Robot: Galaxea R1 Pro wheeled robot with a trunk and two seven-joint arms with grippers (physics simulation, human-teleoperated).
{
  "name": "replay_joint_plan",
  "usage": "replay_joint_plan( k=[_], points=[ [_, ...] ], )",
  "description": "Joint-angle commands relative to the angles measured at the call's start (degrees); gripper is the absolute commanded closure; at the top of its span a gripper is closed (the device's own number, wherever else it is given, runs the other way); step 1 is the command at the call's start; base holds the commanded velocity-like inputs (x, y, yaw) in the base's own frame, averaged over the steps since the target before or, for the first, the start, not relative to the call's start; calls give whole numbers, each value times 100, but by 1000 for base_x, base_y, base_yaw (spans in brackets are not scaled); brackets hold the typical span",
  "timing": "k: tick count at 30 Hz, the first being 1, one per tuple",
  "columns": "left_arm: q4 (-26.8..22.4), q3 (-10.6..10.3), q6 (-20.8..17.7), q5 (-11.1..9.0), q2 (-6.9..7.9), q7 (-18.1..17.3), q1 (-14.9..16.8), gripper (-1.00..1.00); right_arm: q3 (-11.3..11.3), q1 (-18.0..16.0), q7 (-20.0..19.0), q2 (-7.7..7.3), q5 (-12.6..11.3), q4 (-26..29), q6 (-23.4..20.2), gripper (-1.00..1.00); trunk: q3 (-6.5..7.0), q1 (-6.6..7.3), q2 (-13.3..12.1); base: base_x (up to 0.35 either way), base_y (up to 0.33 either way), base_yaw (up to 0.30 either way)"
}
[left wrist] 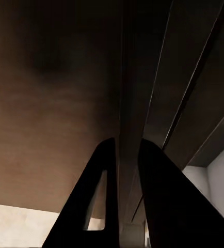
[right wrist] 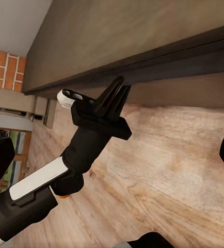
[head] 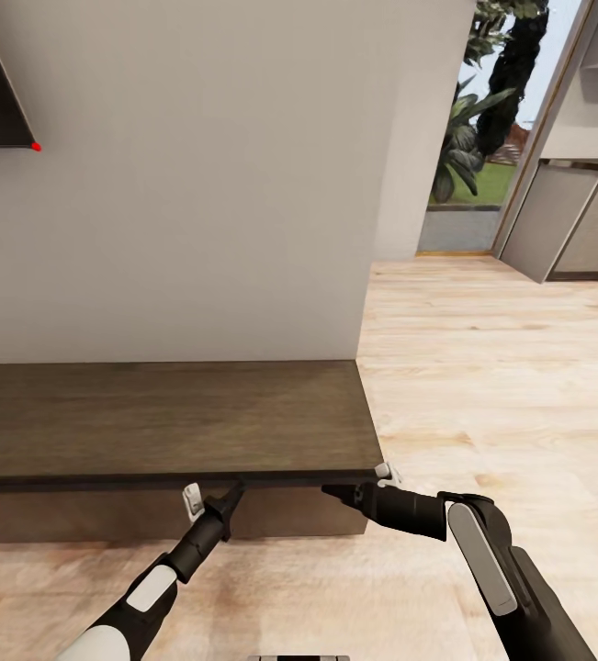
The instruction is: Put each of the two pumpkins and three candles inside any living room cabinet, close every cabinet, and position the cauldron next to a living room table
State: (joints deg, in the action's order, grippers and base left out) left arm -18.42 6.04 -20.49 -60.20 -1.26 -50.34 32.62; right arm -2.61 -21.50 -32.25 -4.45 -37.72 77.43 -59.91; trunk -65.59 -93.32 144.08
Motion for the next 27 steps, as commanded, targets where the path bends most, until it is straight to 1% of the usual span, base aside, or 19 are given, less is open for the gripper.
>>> replay_joint_plan(
  k=[1, 27],
  points=[
    [14, 38, 10, 70, -4, 165, -2, 100, -2, -3, -44, -3, 39, 1, -9, -100, -6, 0, 1, 0, 0, 0],
    [14, 26, 17, 78, -6, 163, -2, 100, -2, -3, -44, -3, 36, -1, -9, -100, -6, 0, 1, 0, 0, 0]
  ],
)
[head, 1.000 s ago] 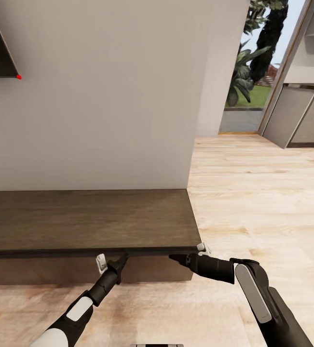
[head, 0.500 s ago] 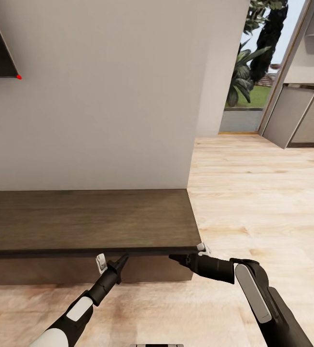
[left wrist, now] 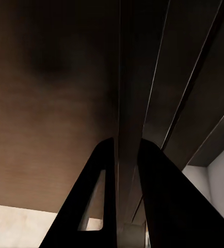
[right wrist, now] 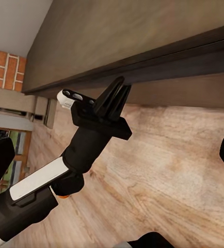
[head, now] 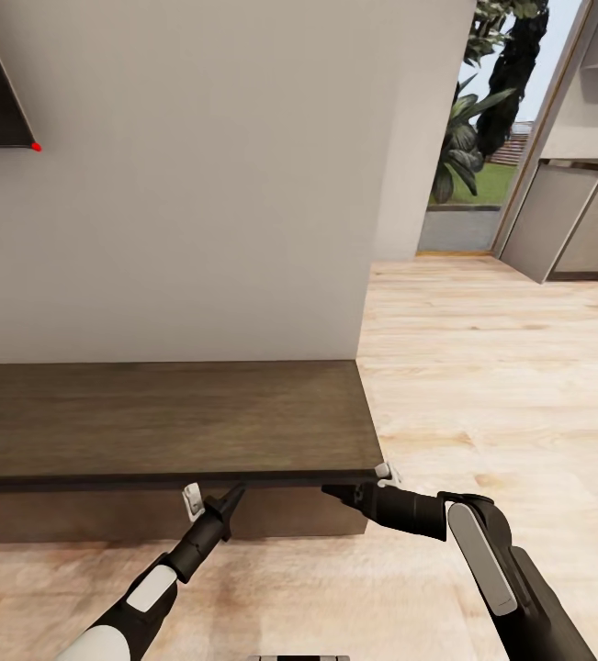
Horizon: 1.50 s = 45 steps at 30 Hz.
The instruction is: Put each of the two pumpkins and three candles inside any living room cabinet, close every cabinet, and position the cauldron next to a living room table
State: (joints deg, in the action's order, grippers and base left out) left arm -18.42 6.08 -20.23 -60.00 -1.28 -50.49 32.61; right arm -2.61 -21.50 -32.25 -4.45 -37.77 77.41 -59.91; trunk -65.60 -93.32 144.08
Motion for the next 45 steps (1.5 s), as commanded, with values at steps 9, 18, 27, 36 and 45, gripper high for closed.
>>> replay_joint_plan(
  k=[9, 18, 27, 36, 45],
  points=[
    [14, 23, -7, 59, -4, 179, 0, 100, -2, -3, -44, -3, 41, 2, -9, -100, -5, 0, 1, -1, 0, 0],
    [14, 23, -12, 59, -4, 180, 0, 100, -5, -3, -44, -3, 41, 2, -9, -100, -5, 0, 1, -129, 0, 0],
    [14, 21, -14, 59, -4, 180, 0, 100, -11, -3, -44, -3, 41, 2, -9, -100, -5, 0, 1, -154, 0, 0],
    [14, 23, -16, 59, -4, 180, 0, 100, -11, -3, -44, -3, 48, 2, -9, -100, -5, 0, 1, -141, 0, 0],
    [14, 24, -16, 59, -4, 188, 0, 100, -13, -3, -44, -3, 50, 2, -9, -100, -5, 0, 1, -213, 0, 0]
  ],
)
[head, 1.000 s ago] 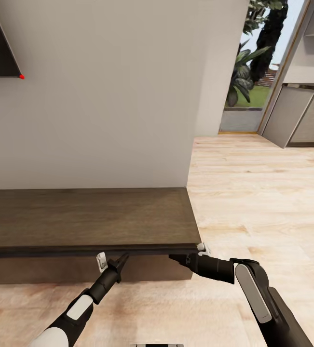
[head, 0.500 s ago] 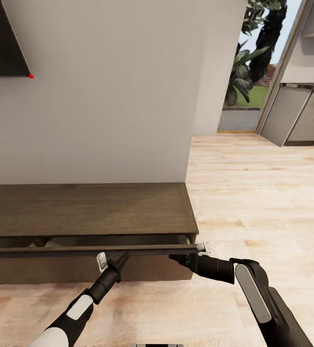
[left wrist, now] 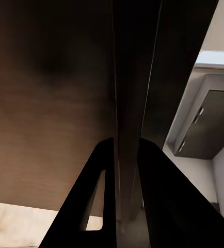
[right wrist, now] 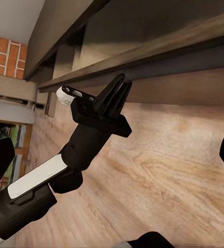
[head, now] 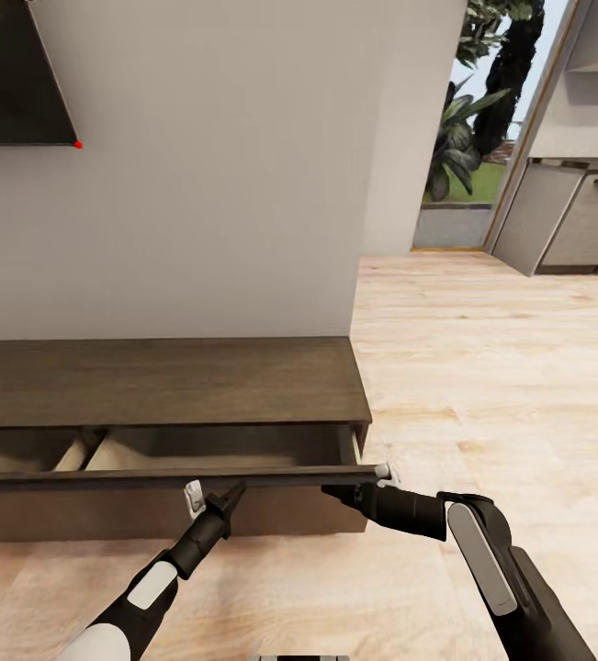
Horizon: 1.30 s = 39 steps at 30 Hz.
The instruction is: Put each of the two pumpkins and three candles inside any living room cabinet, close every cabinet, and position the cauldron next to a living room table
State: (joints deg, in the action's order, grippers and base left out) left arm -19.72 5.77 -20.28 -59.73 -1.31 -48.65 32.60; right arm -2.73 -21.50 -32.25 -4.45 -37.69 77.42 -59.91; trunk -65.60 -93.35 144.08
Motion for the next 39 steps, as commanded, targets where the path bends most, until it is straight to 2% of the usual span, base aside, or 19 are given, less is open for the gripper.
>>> replay_joint_plan(
  k=[1, 13, 24, 33, 39],
  points=[
    [144, 54, -11, 31, -1, 4, 0, 100, -3, -3, -45, -3, 42, 1, -9, -100, -5, 3, 1, -215, 0, 0],
    [144, 56, -11, 40, -1, 13, 0, 100, -9, -3, -44, -3, 42, 1, -9, -100, -5, 3, 1, -216, 0, 0],
    [144, 56, -11, 32, -1, 130, 0, 100, -8, -3, -45, -3, 42, 0, -9, -100, -5, 3, 1, -30, 0, 0],
    [144, 56, -11, 39, 0, 142, 0, 100, -9, -3, -45, -3, 42, 1, -9, -100, -5, 3, 1, -186, 0, 0],
    [144, 56, -11, 38, -1, 163, 0, 100, -7, -3, -45, -3, 42, 1, -9, -100, -5, 3, 1, -27, 0, 0]
  ],
)
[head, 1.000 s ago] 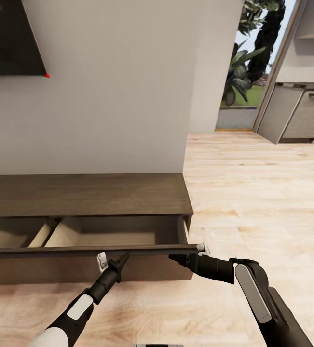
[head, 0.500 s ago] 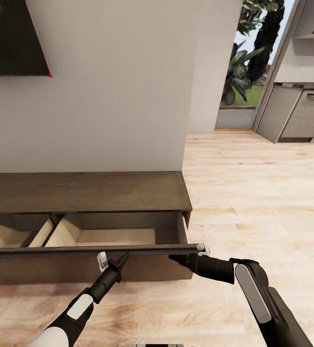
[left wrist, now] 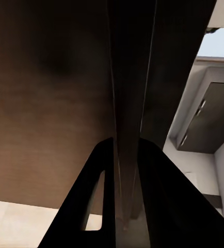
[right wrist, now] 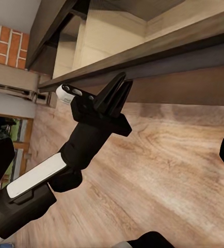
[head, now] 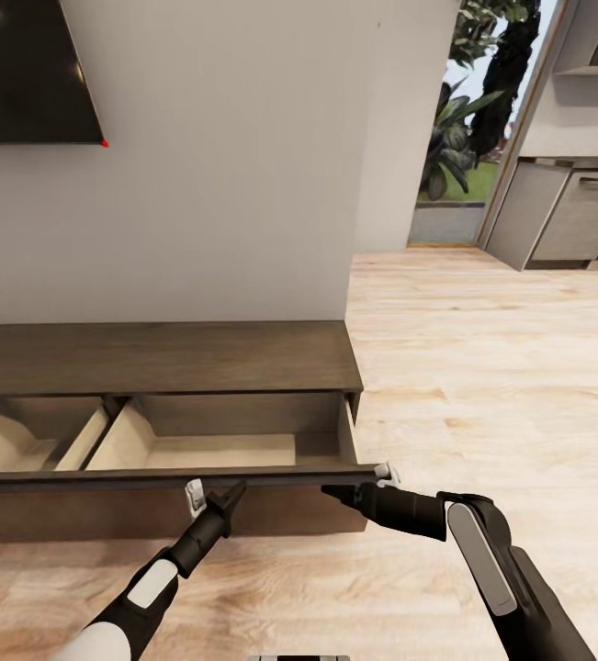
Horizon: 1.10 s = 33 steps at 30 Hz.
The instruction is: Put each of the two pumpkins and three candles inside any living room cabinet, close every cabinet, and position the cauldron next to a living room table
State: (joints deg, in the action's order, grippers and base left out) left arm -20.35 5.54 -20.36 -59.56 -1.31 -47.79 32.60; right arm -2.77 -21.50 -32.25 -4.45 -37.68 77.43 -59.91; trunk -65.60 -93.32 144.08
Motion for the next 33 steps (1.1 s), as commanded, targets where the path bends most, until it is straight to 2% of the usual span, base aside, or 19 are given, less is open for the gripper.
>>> replay_joint_plan(
  k=[1, 28, 29, 33],
  points=[
    [207, 77, -3, 20, 0, 77, 1, 100, -3, -3, -44, -3, 42, 1, -9, -100, -6, 0, 1, -1, 0, 0],
    [207, 70, -3, 22, 0, 86, 1, 100, -4, -3, -44, -3, 42, 1, -9, -100, -6, 0, 1, -14, 0, 0],
    [207, 70, -3, 23, 0, 86, 1, -100, -4, -3, -44, -3, 42, 1, -9, -100, -6, 0, 1, 0, 0, 0],
    [212, 72, -3, 23, 0, 91, 1, -100, -4, -3, -44, -3, 42, 1, -9, -100, -6, 0, 1, 0, 0, 0]
  ],
)
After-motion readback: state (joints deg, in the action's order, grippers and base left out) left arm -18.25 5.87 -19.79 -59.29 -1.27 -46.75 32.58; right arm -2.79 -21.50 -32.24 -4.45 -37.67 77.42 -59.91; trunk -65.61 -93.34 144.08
